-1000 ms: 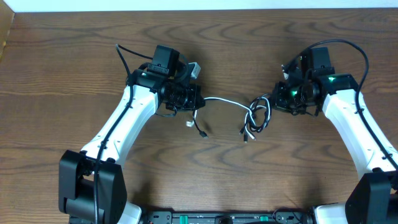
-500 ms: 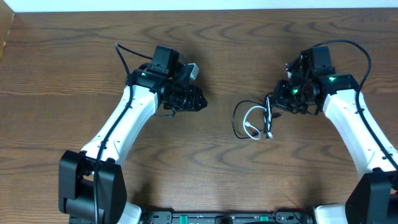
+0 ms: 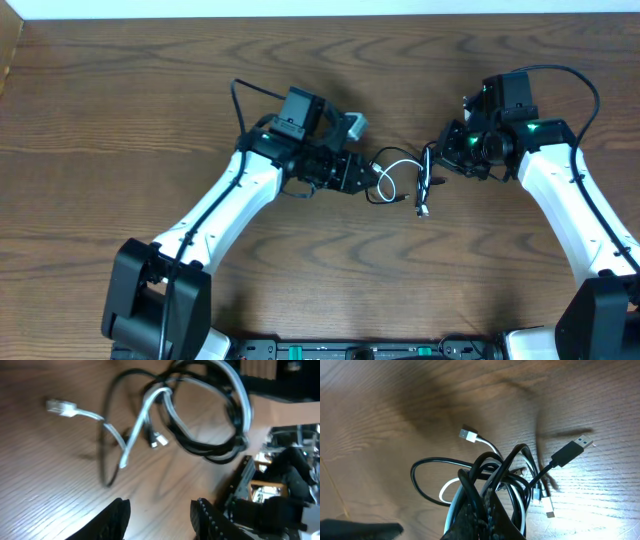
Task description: Untangle cables
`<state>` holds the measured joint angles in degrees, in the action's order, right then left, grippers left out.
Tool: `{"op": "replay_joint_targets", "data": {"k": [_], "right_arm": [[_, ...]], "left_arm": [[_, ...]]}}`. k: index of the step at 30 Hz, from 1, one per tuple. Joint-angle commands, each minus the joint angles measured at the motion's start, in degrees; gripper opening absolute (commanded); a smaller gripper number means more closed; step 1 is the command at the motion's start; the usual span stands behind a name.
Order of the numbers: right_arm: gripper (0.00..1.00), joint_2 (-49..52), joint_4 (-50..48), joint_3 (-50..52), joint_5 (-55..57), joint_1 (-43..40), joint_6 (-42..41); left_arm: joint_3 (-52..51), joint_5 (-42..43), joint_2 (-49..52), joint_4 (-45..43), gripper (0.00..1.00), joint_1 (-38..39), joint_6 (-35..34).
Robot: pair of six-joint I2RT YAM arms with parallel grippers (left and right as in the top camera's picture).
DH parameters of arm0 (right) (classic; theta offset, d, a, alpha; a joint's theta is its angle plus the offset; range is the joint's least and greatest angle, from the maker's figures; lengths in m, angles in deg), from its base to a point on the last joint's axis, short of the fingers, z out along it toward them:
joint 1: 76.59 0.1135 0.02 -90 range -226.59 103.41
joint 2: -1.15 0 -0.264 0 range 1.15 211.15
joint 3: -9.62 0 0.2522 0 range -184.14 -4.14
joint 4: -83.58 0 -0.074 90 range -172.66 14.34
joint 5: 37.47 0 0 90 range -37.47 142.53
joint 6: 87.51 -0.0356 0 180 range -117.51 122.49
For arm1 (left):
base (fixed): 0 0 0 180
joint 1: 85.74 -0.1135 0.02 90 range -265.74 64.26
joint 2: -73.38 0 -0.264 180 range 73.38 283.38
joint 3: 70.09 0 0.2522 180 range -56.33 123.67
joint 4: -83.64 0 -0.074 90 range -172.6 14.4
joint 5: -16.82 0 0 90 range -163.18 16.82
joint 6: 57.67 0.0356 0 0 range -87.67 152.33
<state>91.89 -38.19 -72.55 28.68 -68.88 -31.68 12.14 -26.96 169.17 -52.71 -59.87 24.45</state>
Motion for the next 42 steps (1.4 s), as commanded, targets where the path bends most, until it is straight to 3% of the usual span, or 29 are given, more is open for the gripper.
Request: {"op": "replay_joint_targets", "data": {"k": [1,12,16,29,33,36,39,42], "right_arm": [[0.01,-1.1,-0.3,0.3,-1.2,0.3,-1.4],[0.01,-1.1,-1.6,0.3,-2.9,0.9,-1.3],[0.01,-1.1,-2.1,0.3,-3.8,0.9,-0.6],[0.01,-1.1,-3.4,0.3,-6.8,0.9,-0.5],[0.01,-1.1,-3.8,0.3,-7.8,0.9,-0.5],[0.01,-1.1,-3.6,0.3,-7.6,0.1,-0.5],[0.01,-1.1,-2.8,0.3,-5.6,-1.7,0.2],[0.01,-1.1,-0.9,0.3,-1.7,-3.9,2.3]], "left_arm": [[-0.3,2.9,-1.0,-1.9,0.44,2.6,-0.3],[-0.3,0.6,0.2,-12.0,0.48,9.4,-0.3],[-0.3,-3.3,1.6,-14.3,0.48,10.5,-0.3],[-0.3,-3.4,6.0,-23.4,0.48,12.0,-1.0],[-0.3,-3.4,6.9,-23.4,0.38,12.0,-1.0],[-0.3,-3.3,6.7,-23.8,0.08,11.9,-1.0],[-0.3,-0.4,6.2,-23.8,0.07,10.8,-3.5],[-0.3,8.8,5.6,-24.6,0.07,8.1,-6.9]]}}
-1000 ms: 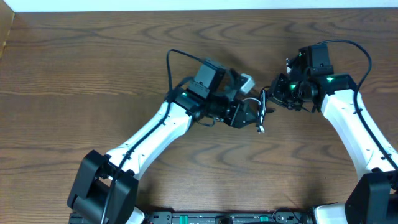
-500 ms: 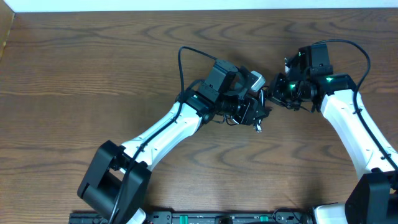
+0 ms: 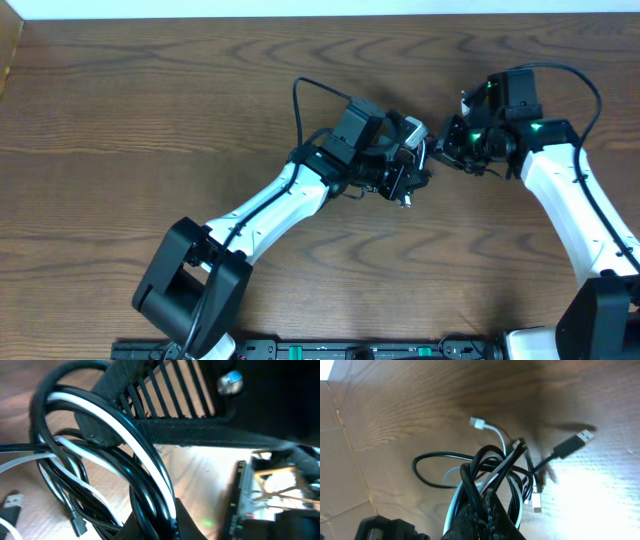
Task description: Untangle cables
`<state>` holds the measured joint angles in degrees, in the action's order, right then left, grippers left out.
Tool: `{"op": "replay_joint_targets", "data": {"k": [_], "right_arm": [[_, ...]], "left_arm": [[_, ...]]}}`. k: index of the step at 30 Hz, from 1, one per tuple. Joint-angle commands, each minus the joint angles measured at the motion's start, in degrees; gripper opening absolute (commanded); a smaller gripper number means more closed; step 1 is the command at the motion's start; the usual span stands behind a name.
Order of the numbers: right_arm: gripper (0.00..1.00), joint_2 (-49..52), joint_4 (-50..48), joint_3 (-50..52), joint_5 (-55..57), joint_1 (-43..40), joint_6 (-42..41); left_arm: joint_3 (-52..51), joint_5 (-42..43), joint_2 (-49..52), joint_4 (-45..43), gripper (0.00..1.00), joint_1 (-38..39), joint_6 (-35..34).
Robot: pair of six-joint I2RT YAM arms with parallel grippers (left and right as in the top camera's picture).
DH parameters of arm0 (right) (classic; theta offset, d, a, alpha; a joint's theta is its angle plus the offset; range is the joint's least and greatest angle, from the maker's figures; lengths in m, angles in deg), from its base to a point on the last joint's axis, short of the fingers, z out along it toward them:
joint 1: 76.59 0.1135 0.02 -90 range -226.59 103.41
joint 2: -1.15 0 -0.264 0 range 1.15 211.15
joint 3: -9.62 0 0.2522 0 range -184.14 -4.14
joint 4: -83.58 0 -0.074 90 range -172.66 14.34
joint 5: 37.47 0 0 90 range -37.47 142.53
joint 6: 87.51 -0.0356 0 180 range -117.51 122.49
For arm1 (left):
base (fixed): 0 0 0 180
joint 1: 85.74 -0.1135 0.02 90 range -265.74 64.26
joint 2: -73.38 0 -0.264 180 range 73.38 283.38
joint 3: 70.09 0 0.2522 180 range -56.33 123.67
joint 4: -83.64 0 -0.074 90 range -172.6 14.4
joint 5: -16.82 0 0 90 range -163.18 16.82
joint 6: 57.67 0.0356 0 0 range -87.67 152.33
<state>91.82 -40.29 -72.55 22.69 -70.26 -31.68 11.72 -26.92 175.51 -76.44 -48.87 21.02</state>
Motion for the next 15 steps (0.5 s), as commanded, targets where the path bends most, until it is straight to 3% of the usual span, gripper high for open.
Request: {"op": "replay_joint_targets", "data": {"k": [1,3,8,9,15], "right_arm": [[0.01,-1.0,1.7,0.3,5.2,-3.2,3.3],[0.02,-1.0,2.0,0.3,5.2,-4.3,7.8],[0.49,-1.0,2.1,0.2,-5.9,-5.5,23.8],[0.54,-1.1,2.1,0.2,-8.6,-5.7,25.4],[0.57,-1.1,0.7,0.2,-20.4,-5.6,26.5]], "left_arm": [[0.1,11.8,-0.8,-1.4,0.07,-3.9,-5.2],[0.1,18.7,-0.8,-3.1,0.07,-6.6,-11.1],[0.1,30.1,-0.8,-5.1,0.08,-12.9,-18.5],[0.1,31.3,-0.8,-5.2,0.08,-14.0,-19.6],[0.1,32.2,-0.8,-6.6,0.08,-18.1,-26.6]]}}
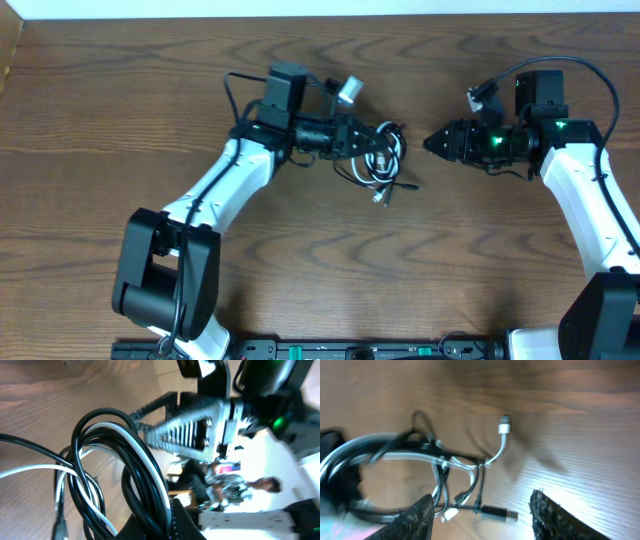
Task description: Untangle cables
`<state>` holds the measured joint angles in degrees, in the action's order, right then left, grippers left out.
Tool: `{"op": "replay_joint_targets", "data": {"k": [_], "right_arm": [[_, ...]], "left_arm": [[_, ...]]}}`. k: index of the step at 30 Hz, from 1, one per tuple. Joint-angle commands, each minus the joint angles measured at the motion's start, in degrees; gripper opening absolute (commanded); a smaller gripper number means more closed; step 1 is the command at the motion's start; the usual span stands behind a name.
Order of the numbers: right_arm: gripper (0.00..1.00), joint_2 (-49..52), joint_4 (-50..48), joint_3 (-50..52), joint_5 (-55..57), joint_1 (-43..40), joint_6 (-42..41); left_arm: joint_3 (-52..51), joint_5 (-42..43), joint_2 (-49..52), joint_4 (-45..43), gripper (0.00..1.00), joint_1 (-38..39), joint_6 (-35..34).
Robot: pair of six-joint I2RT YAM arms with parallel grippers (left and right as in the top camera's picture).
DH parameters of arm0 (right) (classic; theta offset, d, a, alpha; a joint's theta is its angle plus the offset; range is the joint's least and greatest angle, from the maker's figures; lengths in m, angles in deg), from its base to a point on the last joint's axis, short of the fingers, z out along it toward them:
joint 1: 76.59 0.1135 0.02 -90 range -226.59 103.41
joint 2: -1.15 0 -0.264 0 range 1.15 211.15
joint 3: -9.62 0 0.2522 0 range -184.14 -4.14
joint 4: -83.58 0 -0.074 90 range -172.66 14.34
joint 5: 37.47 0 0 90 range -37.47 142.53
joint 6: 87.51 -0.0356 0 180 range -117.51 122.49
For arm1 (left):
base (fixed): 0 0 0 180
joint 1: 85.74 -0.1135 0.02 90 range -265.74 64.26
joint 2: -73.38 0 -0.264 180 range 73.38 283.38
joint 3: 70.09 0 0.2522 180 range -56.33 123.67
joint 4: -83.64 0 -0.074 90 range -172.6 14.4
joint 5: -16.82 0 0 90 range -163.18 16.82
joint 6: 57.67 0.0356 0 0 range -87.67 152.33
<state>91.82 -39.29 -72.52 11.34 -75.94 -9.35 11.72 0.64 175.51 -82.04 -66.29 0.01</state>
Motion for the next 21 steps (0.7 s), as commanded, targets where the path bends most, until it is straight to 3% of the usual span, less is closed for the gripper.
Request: {"op": "replay_joint_targets", "data": {"k": [1,8,12,15,18,21], "right_arm": [[0.57,-1.1,-0.5,0.2,-9.6,0.3,4.2],[0.5,-0.8,-3.4,0.2,-2.3,4.4,-7.6],[0.46,0.1,-5.7,0.2,-2.3,6.3,-11.1],[0.33,1.2,-7.1,0.3,-2.3,7.6,-13.6],[0.27,2.3,-9.9,0.3,-2.5,9.4,-17.0],[0.26,2.7,-12.9,0.3,-2.5,10.9,-19.4]], "left_arm": [[0.1,4.6,-0.8,-1.7,0.08,-1.0,-6.8],[0.1,3.2,-0.8,-12.1,0.07,-1.1,-21.0],[0.1,3.1,-0.8,-16.6,0.07,-1.1,-24.8],[0.1,3.1,-0.8,-17.5,0.07,-1.1,-26.4],[0.1,2.9,-0.8,-17.5,0.08,-1.1,-26.9],[0.1,2.5,-0.8,-17.5,0.08,-1.1,-27.5]]}}
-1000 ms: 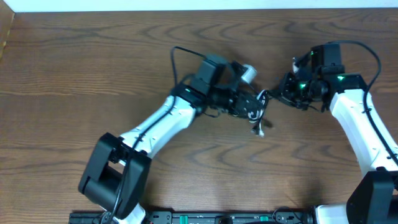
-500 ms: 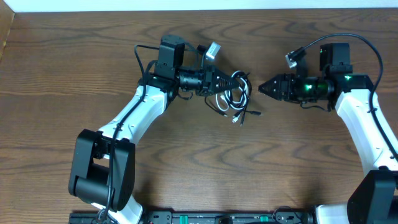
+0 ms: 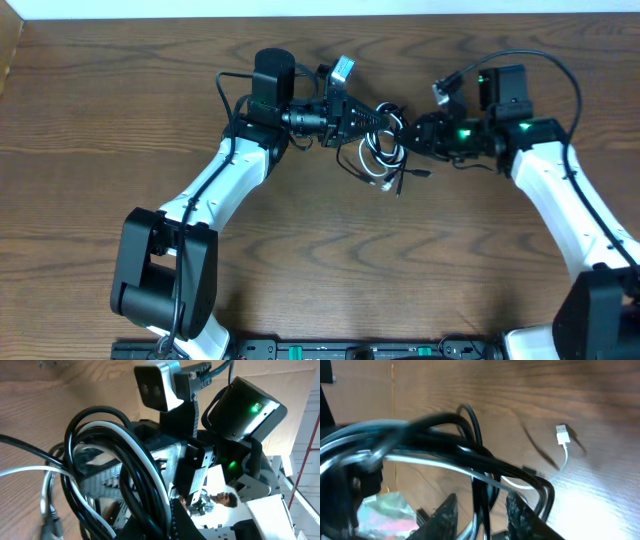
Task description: Untangle cables
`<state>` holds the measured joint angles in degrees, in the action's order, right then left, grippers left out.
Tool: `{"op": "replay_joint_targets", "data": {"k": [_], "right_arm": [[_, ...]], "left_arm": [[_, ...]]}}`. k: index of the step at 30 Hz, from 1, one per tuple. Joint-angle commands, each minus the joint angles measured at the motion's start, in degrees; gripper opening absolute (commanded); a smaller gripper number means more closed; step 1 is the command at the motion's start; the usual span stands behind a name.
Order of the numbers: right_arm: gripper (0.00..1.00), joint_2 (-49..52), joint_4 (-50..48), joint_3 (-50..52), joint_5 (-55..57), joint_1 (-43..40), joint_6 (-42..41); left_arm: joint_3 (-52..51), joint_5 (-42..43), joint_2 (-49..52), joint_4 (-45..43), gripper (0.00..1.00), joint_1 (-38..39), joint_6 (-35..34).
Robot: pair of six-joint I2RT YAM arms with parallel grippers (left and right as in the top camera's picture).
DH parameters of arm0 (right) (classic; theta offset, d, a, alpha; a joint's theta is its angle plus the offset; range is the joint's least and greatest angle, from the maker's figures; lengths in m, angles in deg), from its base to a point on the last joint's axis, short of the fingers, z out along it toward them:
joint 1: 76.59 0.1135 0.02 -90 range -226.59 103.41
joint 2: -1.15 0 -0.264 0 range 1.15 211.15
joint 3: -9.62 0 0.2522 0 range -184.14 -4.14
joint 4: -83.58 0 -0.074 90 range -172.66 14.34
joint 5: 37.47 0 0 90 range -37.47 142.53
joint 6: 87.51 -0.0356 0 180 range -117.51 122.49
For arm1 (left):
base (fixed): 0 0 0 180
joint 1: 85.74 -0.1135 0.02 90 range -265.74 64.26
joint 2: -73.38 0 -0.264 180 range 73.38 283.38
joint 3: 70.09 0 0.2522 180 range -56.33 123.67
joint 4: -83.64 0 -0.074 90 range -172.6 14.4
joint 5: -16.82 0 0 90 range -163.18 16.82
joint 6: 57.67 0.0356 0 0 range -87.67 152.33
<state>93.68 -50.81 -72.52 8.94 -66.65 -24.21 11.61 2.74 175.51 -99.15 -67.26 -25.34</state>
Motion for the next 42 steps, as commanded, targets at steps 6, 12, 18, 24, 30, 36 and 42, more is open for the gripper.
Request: {"op": "replay_joint_targets", "data": {"k": [6,12,18,24,30,36,42], "right_arm": [[0.25,1.7,-1.6,0.3,1.5,2.2,-6.1],[0.09,3.1,-0.7,0.3,2.1,2.0,-6.0],[0.01,2.9,4.4,0.3,7.0,0.5,-1.6],[0.01,-0.8,11.5,0.2,10.0,-5.5,6.6],[0.01,-10.1,14.7,0.2,3.8,-9.6,13.3],[0.01,-19.2,13.4,0.2,-11.5,-11.4,17.8],[0.02,-21.7,14.6,0.3,-8.6,-11.3,17.8]], "left_arm": [[0.2,-0.1,-0.8,-0.5,0.07,-0.2,-4.6],[0.2,-0.1,-0.8,-0.5,0.07,-0.2,-4.6],[0.2,-1.0,-0.8,-1.9,0.07,-1.4,-1.3],[0.2,-1.2,-0.7,0.6,0.07,-4.7,6.3],[0.2,-5.5,-0.6,11.7,0.07,-6.0,14.1],[0.2,-6.3,-0.6,15.3,0.07,-5.9,17.2],[0.2,-5.9,-0.6,15.1,0.07,-5.9,17.2]]}}
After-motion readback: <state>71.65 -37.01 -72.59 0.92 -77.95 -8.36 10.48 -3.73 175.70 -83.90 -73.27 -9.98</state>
